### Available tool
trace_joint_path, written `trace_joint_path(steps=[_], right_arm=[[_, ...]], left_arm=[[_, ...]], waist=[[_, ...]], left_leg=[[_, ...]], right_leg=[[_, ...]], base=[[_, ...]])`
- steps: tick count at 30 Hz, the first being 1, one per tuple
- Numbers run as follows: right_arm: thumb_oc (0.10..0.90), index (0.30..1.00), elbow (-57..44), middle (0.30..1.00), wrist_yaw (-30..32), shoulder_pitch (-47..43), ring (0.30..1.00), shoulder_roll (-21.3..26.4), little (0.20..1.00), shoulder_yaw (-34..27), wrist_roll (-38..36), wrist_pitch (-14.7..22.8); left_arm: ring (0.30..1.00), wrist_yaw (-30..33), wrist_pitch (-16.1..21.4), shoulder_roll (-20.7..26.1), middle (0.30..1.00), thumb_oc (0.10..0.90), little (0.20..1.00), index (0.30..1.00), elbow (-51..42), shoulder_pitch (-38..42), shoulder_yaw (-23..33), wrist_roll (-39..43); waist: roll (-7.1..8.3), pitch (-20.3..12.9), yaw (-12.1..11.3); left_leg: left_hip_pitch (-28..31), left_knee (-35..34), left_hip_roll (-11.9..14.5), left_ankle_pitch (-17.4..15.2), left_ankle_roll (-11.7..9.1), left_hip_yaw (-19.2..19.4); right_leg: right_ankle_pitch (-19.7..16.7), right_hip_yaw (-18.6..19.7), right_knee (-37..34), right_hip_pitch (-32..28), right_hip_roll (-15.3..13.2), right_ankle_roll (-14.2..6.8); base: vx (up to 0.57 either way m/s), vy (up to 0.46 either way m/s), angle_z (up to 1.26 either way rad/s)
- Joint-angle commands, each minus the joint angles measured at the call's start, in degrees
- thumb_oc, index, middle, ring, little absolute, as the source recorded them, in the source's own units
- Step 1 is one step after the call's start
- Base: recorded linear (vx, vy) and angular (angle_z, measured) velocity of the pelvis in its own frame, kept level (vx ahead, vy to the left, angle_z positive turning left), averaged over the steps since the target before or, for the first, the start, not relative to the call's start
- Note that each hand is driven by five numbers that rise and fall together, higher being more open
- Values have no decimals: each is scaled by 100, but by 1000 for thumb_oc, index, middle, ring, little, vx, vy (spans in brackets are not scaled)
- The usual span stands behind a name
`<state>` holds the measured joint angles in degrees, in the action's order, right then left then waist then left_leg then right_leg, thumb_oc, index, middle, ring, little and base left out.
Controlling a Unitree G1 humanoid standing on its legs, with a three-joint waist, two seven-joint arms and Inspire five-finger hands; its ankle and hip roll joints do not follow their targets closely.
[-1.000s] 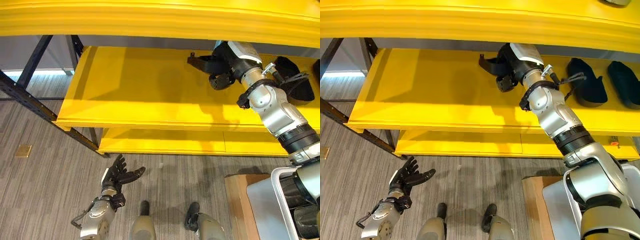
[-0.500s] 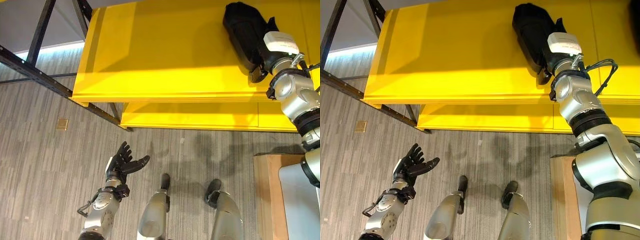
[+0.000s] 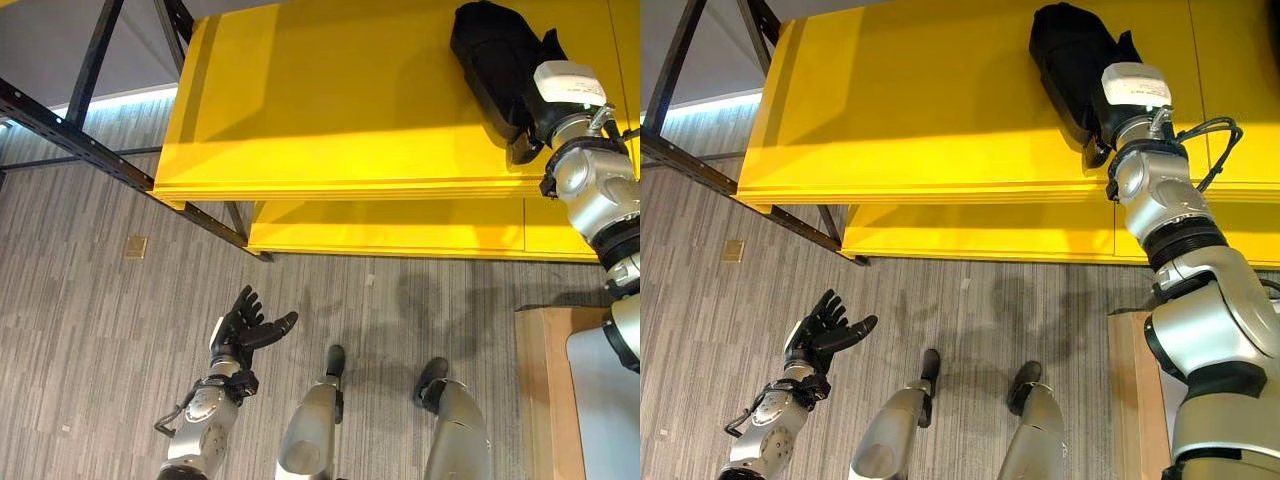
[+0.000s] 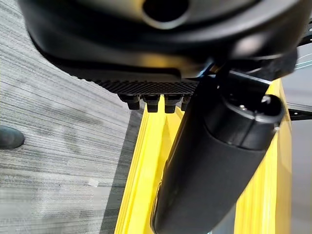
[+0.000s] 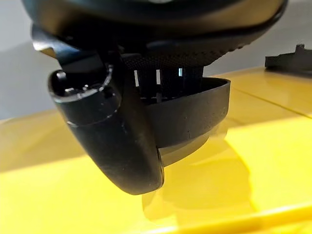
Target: Move parts from the plastic box to the shelf.
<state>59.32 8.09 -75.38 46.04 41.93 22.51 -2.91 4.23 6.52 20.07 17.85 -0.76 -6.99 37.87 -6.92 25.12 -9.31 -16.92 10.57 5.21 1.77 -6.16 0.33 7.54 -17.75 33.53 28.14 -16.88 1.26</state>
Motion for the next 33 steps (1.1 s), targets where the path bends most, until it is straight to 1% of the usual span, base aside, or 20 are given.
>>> trace_joint_path(steps=[1,8,12,22,33], right_arm=[[400,300,385,300,488,-938,300,230,300,241,59,-74],[400,300,601,300,631,-1088,300,368,300,209,25,-153],[400,300,829,300,867,-1181,300,380,300,-16,-196,-247],[400,300,1052,300,927,-1409,300,413,300,6,-386,-280],[400,300,1061,300,768,-1593,300,364,300,235,-452,-181]], left_arm=[[1000,-1,605,408,1000,900,1000,1000,-392,-110,-160,62],[1000,-6,587,421,1000,900,1000,1000,-291,-87,-180,35],[1000,11,566,458,1000,900,1000,1000,-374,-85,-218,7],[1000,-6,559,521,1000,900,1000,1000,-438,-101,-262,23],[1000,-54,587,583,1000,900,1000,1000,-470,-139,-242,31]], waist=[[18,-605,-73],[48,-620,-39],[80,-629,-29],[113,-666,-55],[136,-658,-174]], left_leg=[[233,-268,523,107,-5,-344],[240,-245,503,53,-1,-420],[257,-206,472,-1,4,-462],[266,-206,452,-31,11,-522],[243,-250,421,-13,13,-606]], right_leg=[[-640,577,-324,-166,-431,-903],[-630,563,-268,-187,-473,-930],[-627,557,-237,-204,-502,-939],[-636,530,-219,-216,-531,-959],[-617,508,-139,-165,-580,-969]], base=[[-2,-7,13],[5,1,4],[0,0,0],[3,5,1],[6,8,5]])
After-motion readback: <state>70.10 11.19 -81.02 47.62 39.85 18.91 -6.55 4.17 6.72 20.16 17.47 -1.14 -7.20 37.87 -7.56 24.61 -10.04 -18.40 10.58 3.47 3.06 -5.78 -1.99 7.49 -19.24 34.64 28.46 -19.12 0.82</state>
